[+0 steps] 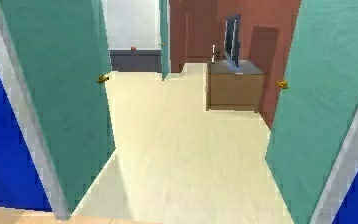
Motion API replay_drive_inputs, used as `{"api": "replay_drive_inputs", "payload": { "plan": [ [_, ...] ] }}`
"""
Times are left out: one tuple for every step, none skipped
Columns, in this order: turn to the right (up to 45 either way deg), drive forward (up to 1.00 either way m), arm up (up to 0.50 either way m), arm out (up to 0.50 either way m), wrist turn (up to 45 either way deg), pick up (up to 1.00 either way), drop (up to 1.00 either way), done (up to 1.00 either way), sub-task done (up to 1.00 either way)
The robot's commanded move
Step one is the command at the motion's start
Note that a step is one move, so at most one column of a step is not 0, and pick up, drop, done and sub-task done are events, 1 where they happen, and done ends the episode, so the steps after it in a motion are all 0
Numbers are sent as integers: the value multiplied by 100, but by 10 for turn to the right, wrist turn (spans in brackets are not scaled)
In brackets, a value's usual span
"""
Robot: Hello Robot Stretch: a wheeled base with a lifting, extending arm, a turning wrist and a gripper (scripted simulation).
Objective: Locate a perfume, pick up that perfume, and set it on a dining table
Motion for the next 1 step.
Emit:
{"api": "replay_drive_inputs", "payload": {
  "plan": [
    [0, 100, 0, 0, 0, 0, 0, 0, 0]
  ]
}}
